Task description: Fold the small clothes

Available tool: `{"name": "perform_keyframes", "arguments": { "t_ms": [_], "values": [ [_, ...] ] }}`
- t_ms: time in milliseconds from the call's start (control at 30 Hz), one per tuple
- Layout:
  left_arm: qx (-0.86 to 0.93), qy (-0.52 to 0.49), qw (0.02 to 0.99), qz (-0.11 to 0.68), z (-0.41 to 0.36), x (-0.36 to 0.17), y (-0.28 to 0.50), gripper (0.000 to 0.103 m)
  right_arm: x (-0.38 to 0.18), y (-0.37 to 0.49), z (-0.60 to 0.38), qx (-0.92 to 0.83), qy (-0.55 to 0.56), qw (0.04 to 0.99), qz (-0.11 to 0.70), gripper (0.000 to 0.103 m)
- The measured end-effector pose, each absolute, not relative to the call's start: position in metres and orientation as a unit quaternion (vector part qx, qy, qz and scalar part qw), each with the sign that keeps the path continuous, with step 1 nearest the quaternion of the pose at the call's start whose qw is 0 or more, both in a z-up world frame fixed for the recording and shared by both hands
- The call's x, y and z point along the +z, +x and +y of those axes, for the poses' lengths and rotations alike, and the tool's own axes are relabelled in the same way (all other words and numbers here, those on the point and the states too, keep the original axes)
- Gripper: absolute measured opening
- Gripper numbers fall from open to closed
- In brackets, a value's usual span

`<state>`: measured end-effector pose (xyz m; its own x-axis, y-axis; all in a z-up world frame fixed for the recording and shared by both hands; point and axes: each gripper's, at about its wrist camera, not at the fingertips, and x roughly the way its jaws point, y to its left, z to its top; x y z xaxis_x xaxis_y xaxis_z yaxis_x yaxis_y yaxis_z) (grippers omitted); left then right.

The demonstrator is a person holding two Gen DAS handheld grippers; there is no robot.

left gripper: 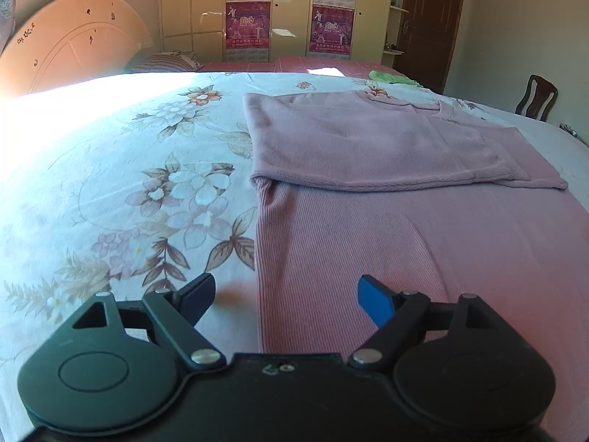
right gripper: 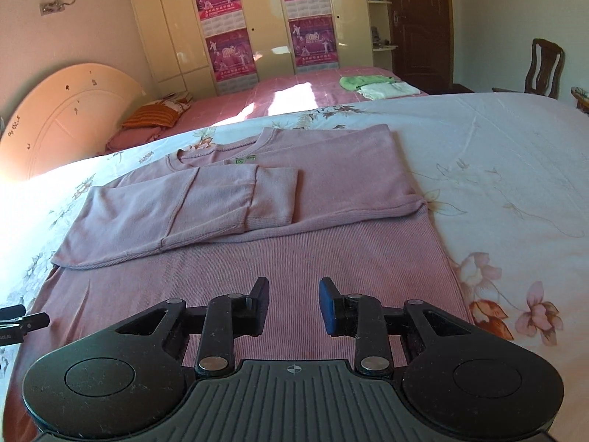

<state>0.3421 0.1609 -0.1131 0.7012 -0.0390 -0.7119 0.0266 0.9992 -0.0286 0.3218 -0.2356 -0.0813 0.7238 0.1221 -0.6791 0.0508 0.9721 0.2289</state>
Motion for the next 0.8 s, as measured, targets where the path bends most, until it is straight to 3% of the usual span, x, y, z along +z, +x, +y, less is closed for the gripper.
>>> {"name": "perform_keyframes", "arguments": {
  "t_ms": [333,400,633,667,700,800],
  "values": [
    [-0.039,-0.072,0.916,0.393,0.158,-0.102,0.23,0.076,-0.058,0.226,-0.298,0.021,0.173,0.917,0.359,0.03],
    [-0.05,-0.107,0.909,0.399,0.162,-0.103,0.209,0.071,-0.059,0.204,-0.317,0.018,0.191,0.912,0.363,0.03],
    [-0.073,-0.239,0.88,0.404,0.173,-0.113,0.171,0.07,-0.076,0.135,-0.37,-0.001,0.249,0.889,0.384,0.031],
    [-0.075,-0.251,0.876,0.404,0.173,-0.114,0.169,0.07,-0.081,0.13,-0.376,-0.003,0.258,0.885,0.387,0.043],
    [-0.075,-0.259,0.874,0.404,0.172,-0.114,0.167,0.07,-0.085,0.125,-0.38,-0.004,0.267,0.883,0.387,0.062],
    [-0.073,-0.273,0.869,0.406,0.169,-0.115,0.163,0.07,-0.096,0.118,-0.388,0.013,0.294,0.872,0.391,0.065]
  ]
}}
